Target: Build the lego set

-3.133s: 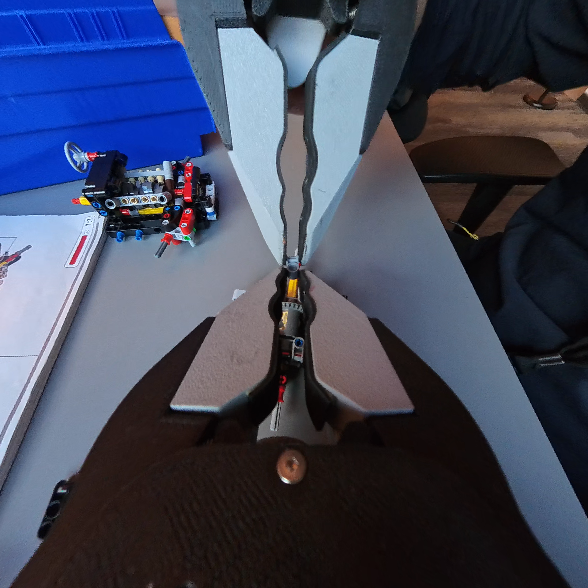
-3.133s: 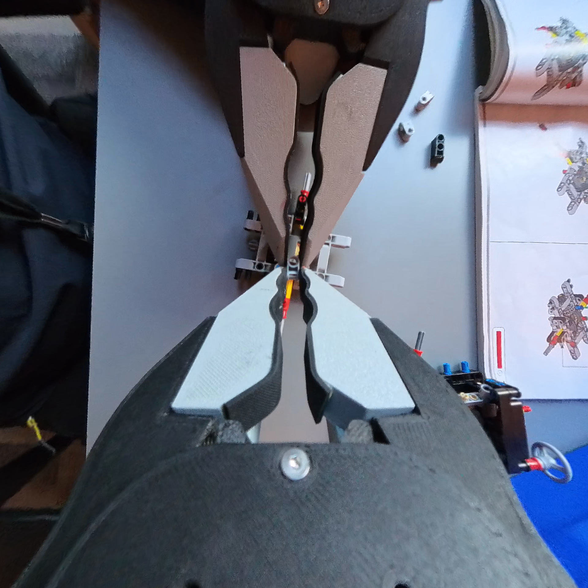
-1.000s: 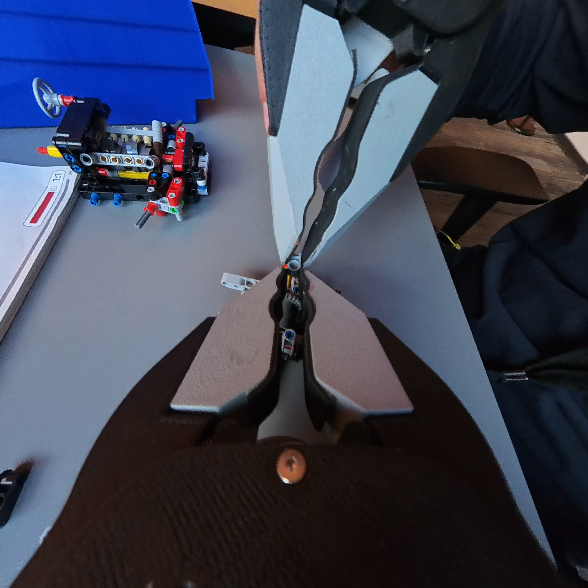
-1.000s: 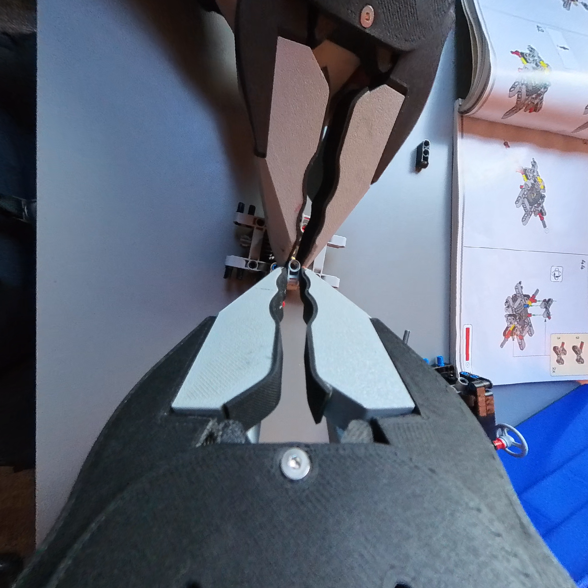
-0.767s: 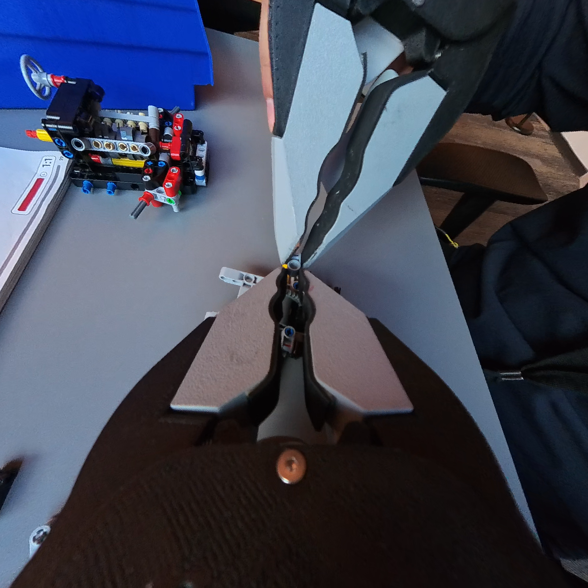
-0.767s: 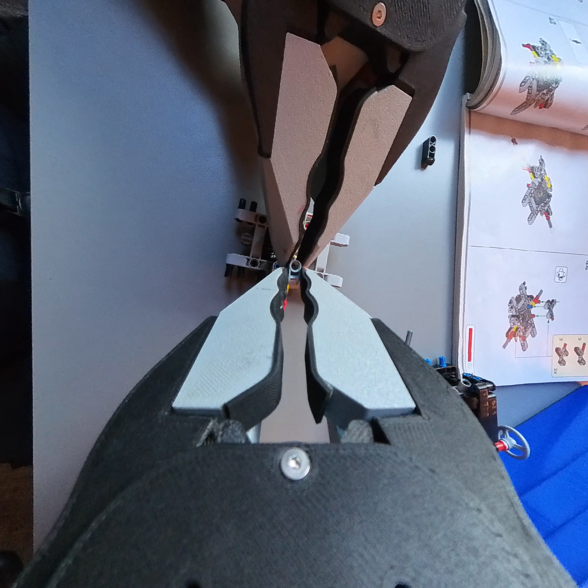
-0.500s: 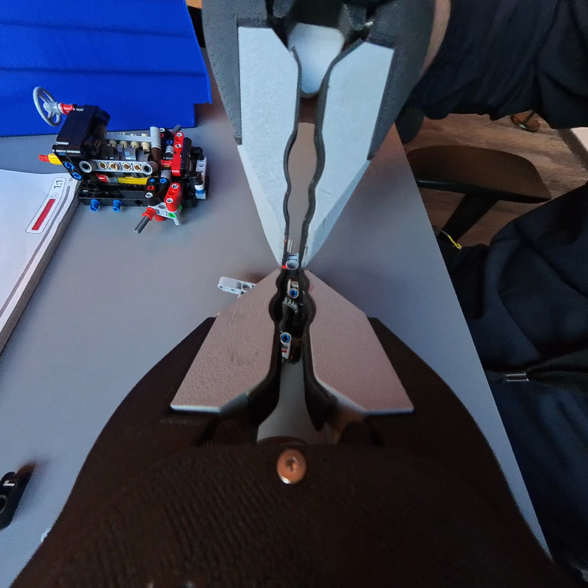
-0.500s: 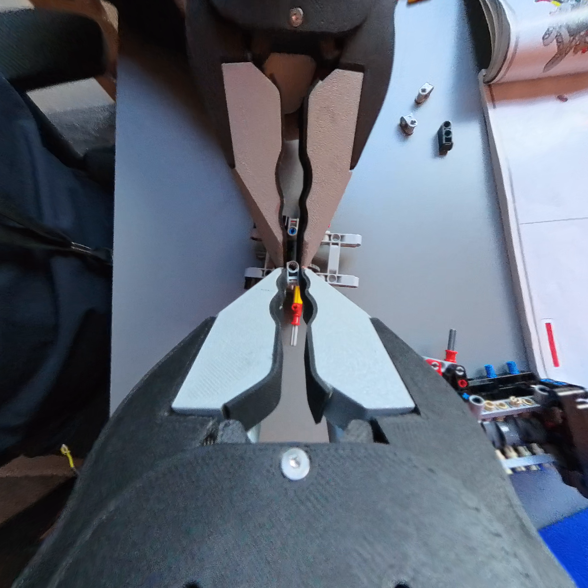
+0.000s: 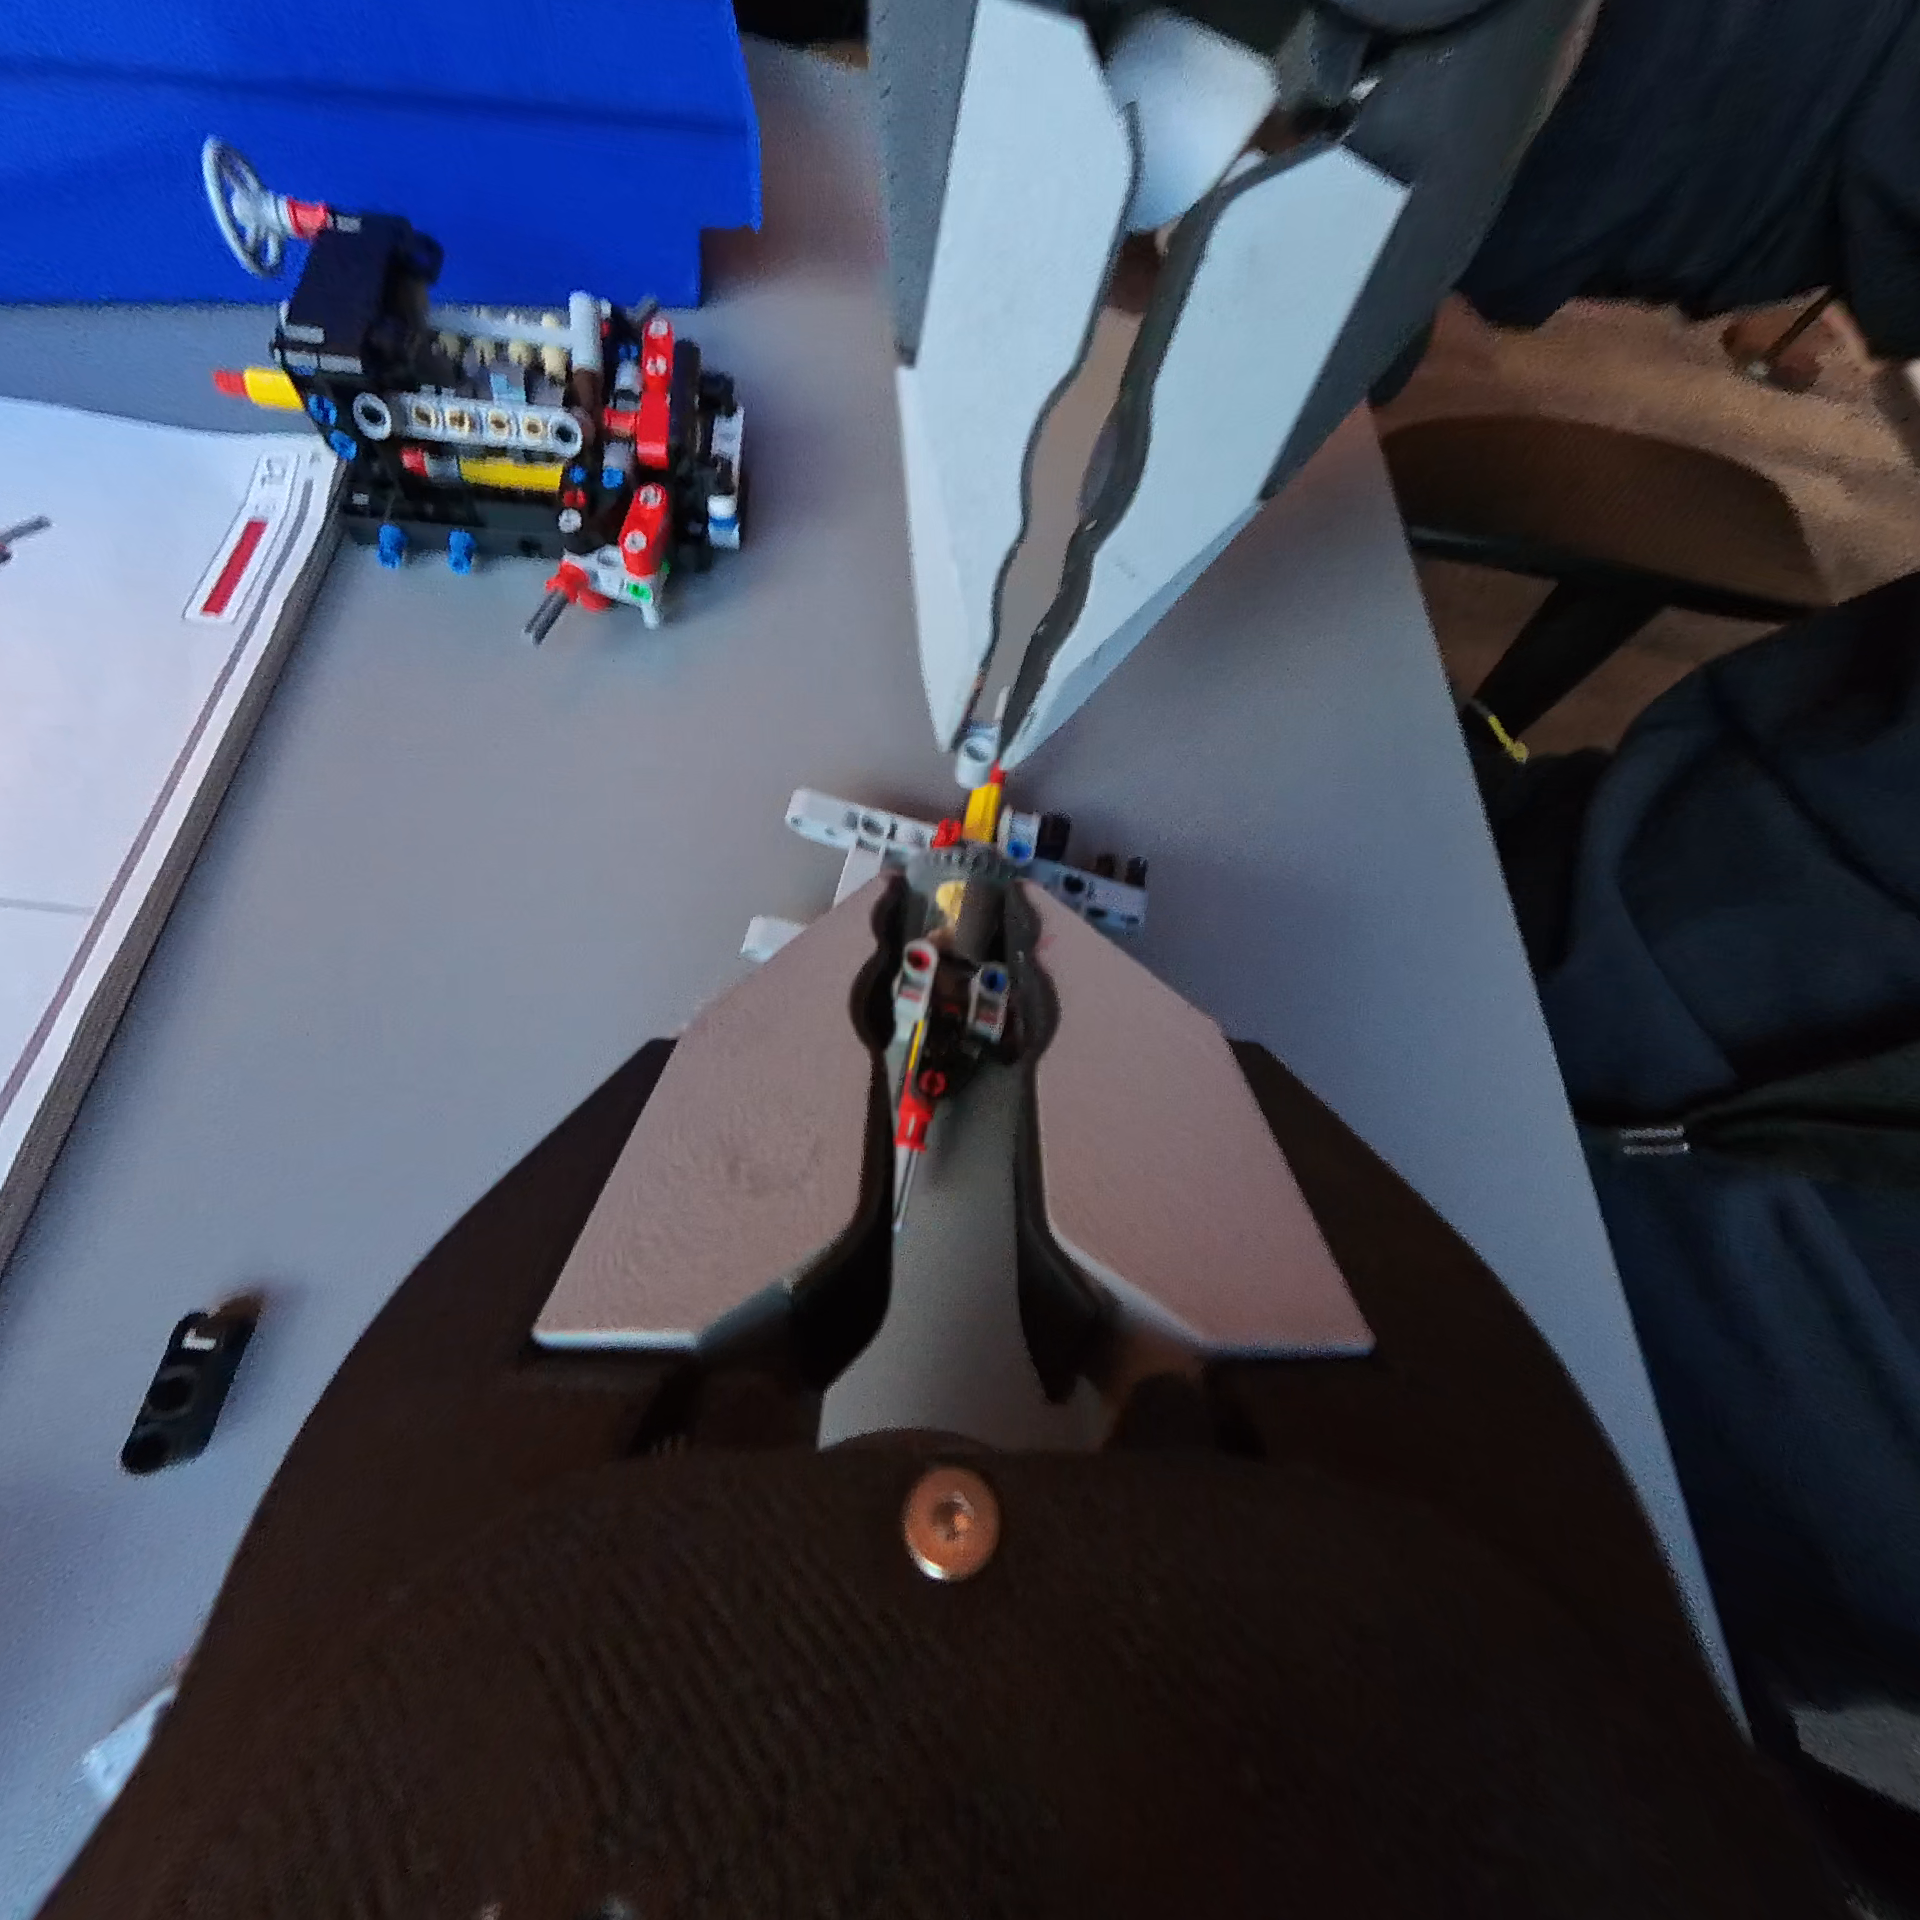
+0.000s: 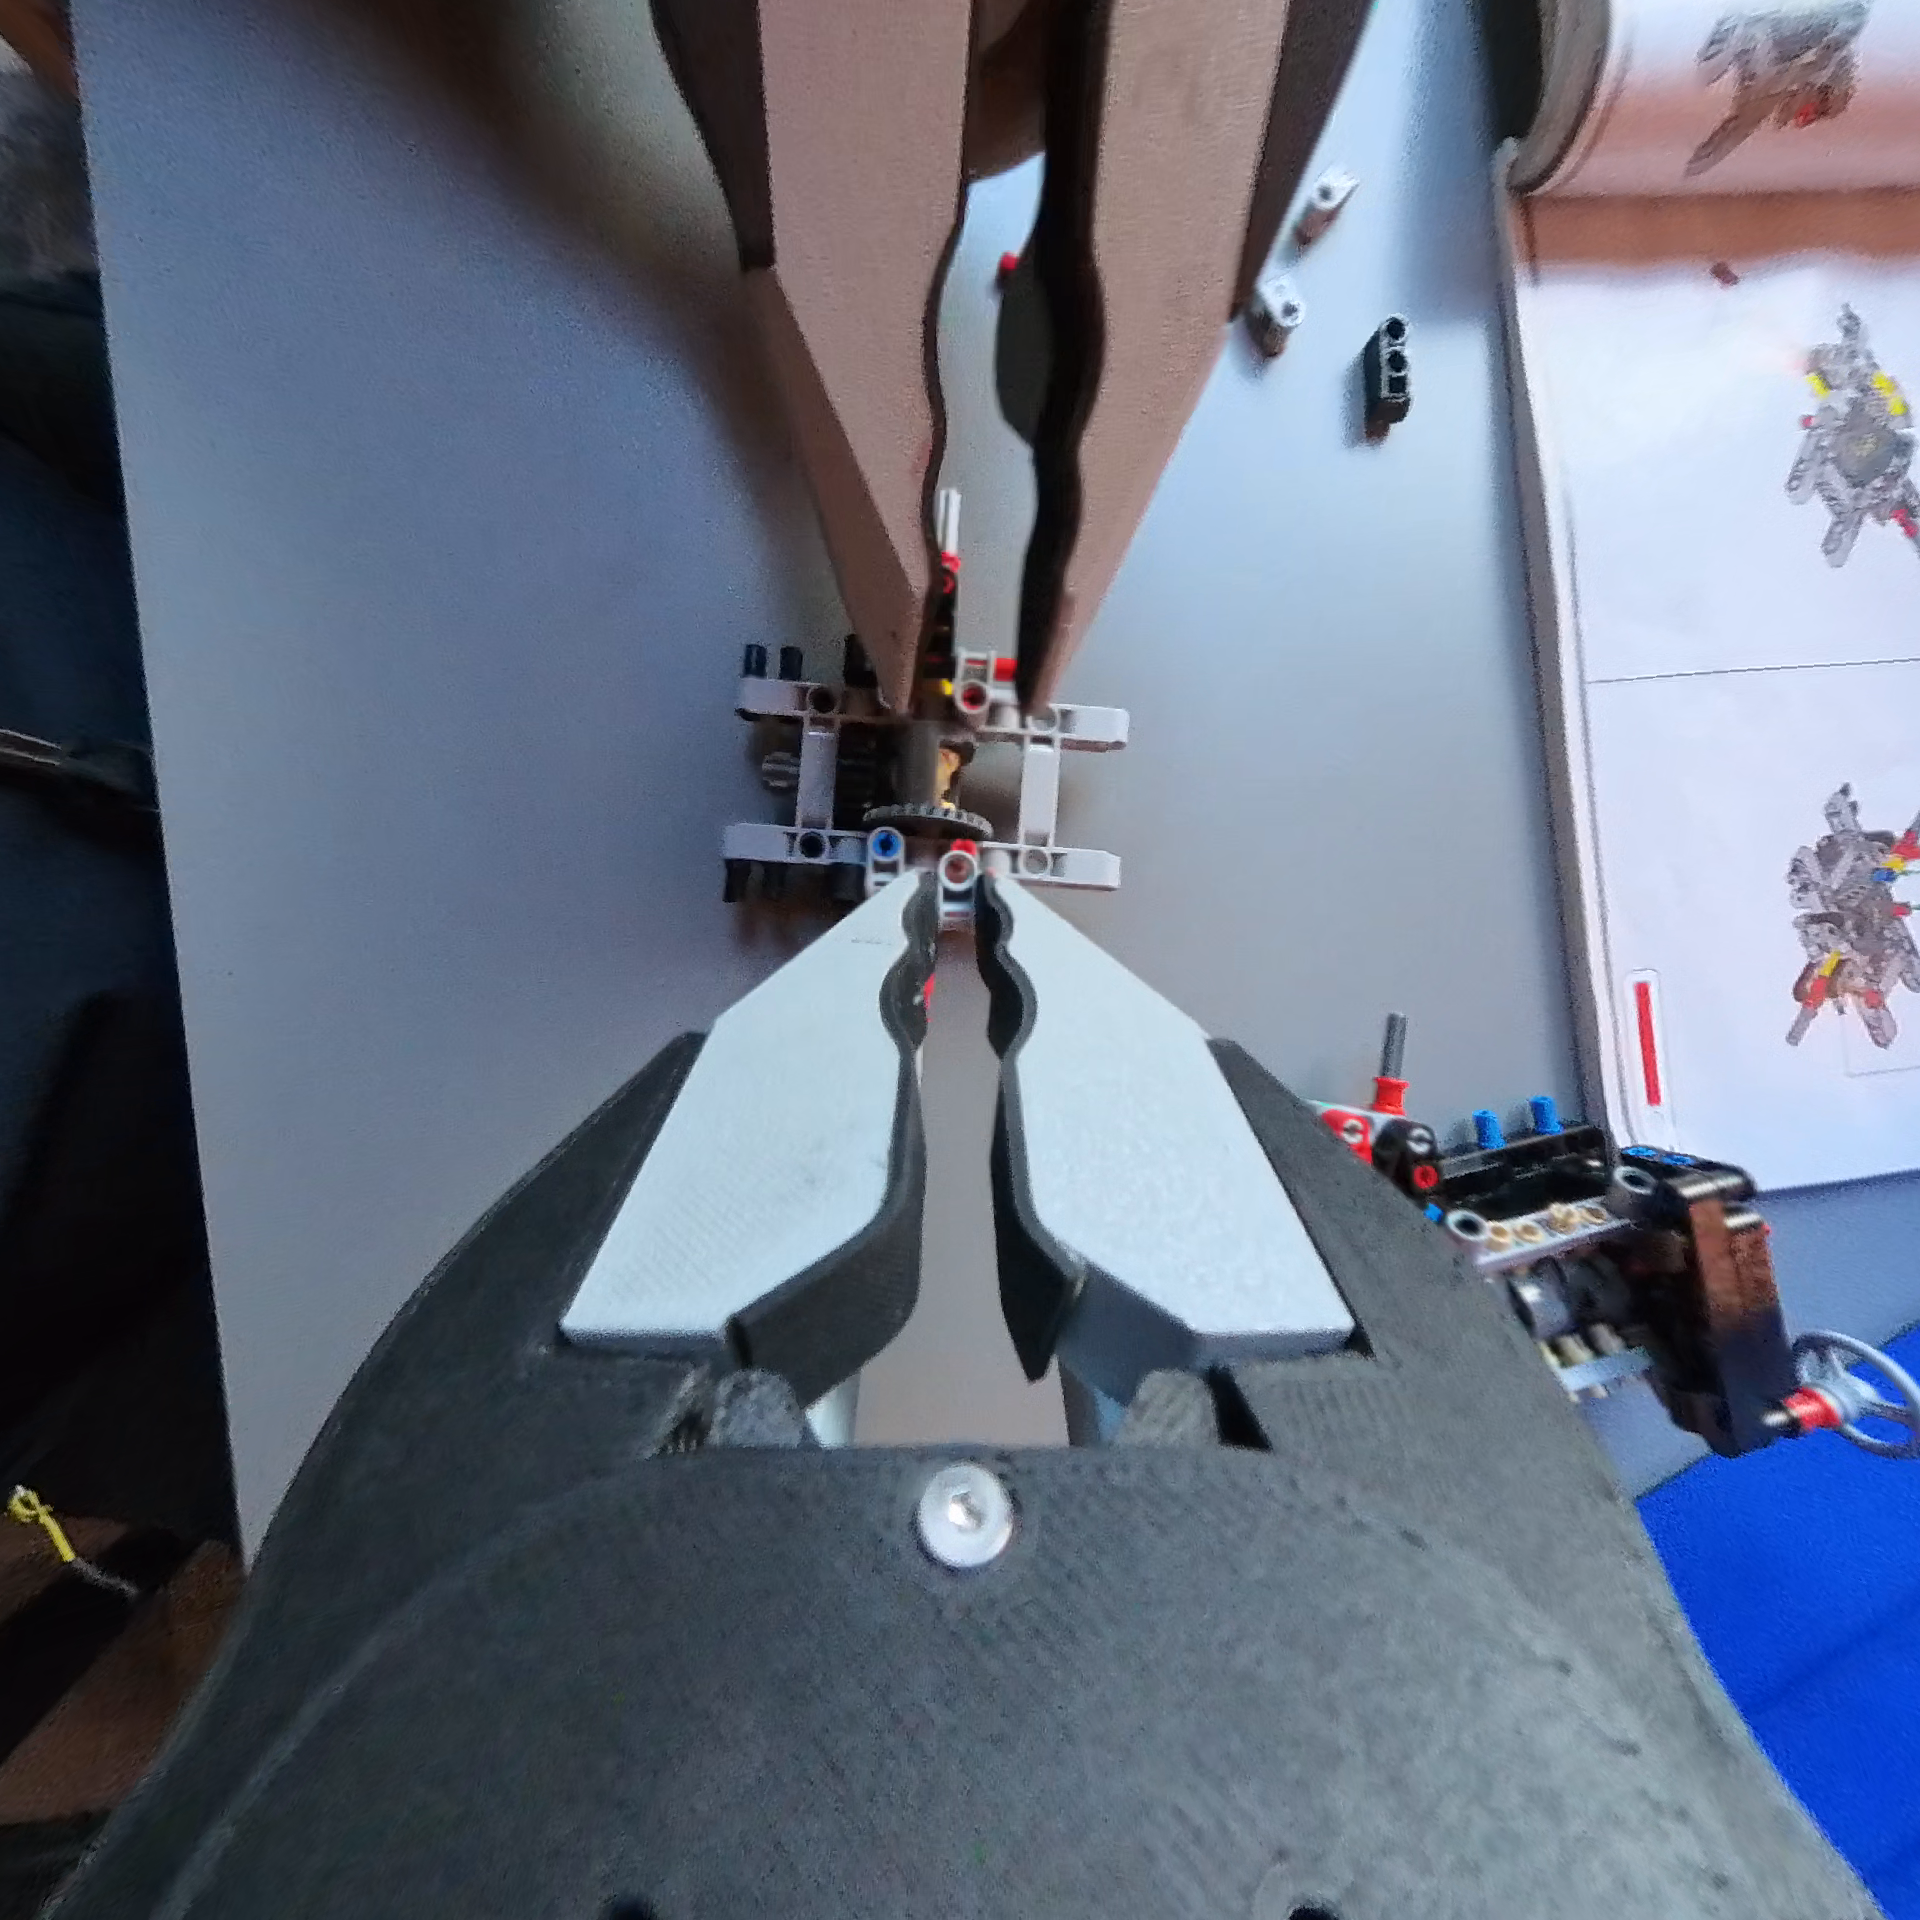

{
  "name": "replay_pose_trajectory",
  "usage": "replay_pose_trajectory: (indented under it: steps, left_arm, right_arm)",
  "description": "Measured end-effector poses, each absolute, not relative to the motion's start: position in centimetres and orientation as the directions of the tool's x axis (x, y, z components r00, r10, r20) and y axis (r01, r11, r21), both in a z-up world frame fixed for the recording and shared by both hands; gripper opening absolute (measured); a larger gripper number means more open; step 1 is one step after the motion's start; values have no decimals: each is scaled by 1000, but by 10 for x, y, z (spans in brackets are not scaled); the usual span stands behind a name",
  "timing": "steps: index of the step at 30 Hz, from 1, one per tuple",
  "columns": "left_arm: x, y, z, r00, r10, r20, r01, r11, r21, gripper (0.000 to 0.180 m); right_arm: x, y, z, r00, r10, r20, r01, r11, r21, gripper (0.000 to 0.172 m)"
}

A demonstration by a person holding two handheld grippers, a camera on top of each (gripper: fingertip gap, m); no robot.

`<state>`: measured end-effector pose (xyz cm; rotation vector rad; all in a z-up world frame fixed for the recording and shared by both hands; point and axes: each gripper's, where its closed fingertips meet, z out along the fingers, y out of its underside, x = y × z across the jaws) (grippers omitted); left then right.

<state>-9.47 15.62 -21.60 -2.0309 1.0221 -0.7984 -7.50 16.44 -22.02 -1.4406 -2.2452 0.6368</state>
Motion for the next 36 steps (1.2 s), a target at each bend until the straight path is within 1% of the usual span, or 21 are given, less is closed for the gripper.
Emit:
replay_pose_trajectory:
  steps: [2, 4, 6, 8, 10, 18, 21, 24, 28, 31, 36]
  left_arm:
    - [-95, 155, -222, 496, -846, 198, -426, -436, -793, 21]
    - [-89, 153, -229, 485, -852, 198, -446, -436, -782, 22]
    - [-86, 153, -236, 485, -856, 180, -479, -432, -764, 23]
    - [-84, 152, -236, 480, -859, 175, -483, -426, -765, 21]
    - [-83, 152, -237, 477, -863, 165, -490, -417, -766, 8]
    - [-77, 149, -239, 455, -866, 209, -456, -428, -780, 7]
    - [-77, 150, -239, 464, -868, 177, -467, -409, -784, 7]
    - [-78, 151, -239, 470, -864, 179, -456, -412, -789, 8]
    - [-78, 150, -239, 459, -871, 178, -463, -405, -788, 7]
    - [-77, 150, -239, 460, -873, 162, -469, -394, -791, 7]
    - [-77, 150, -239, 461, -873, 161, -469, -394, -791, 7]
  right_arm:
    - [-75, 162, -223, -389, 916, 94, 748, 374, -549, 4]
    - [-78, 166, -223, -375, 919, 123, 754, 380, -536, 4]
    - [-79, 164, -224, -393, 914, 102, 759, 385, -526, 4]
    - [-80, 164, -228, -404, 908, 107, 765, 400, -506, 4]
    - [-81, 166, -232, -415, 900, 131, 765, 424, -486, 4]
    - [-77, 164, -233, -481, 870, 106, 780, 480, -401, 4]
    - [-76, 157, -232, -501, 862, 72, 779, 486, -397, 4]
    - [-78, 161, -233, -472, 880, 47, 801, 450, -395, 4]
    - [-77, 165, -232, -482, 870, 105, 792, 484, -372, 4]
    - [-75, 162, -232, -482, 873, 75, 791, 470, -393, 4]
    - [-77, 165, -233, -486, 868, 105, 784, 486, -387, 4]
